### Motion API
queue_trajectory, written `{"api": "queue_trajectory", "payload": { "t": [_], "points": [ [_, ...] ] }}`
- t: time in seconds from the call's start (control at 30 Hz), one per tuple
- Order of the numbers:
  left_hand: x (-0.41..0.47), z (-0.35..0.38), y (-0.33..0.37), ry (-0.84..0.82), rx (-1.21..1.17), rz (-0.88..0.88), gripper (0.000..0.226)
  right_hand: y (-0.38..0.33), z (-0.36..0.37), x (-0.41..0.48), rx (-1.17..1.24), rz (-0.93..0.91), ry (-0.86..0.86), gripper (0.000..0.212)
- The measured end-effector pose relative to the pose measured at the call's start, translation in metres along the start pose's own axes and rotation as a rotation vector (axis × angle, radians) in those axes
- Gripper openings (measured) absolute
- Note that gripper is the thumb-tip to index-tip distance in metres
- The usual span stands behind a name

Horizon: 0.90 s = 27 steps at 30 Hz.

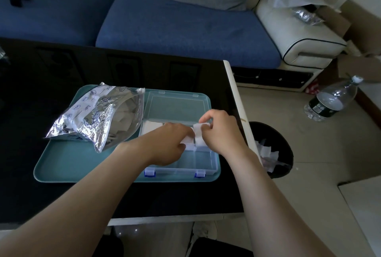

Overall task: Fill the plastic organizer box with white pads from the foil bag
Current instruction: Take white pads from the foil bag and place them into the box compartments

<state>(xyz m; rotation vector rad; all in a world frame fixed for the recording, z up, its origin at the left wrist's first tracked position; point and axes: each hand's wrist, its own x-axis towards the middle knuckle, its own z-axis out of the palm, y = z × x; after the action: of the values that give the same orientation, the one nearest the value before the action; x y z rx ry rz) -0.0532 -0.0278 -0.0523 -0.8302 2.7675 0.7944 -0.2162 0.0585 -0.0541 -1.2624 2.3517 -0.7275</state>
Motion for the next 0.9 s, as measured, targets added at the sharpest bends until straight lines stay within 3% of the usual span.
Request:
{"api": "queue_trajectory", "payload": {
  "t": [0.23,0.43,0.9],
  "points": [
    [0.006,-0.001,-0.004,-0.082,0.014,-0.009,0.046,0.0,0.002,0.006,-0.114,-0.032,0.027,0.027],
    [0.012,-0.005,-0.004,-0.096,0.047,-0.01,0.042,0.01,0.008,0.013,-0.285,0.032,0.105,0.019],
    [0.009,-0.009,0.002,0.001,0.018,-0.01,0.04,0.013,0.021,0.018,-0.275,0.086,0.076,0.021]
  ]
}}
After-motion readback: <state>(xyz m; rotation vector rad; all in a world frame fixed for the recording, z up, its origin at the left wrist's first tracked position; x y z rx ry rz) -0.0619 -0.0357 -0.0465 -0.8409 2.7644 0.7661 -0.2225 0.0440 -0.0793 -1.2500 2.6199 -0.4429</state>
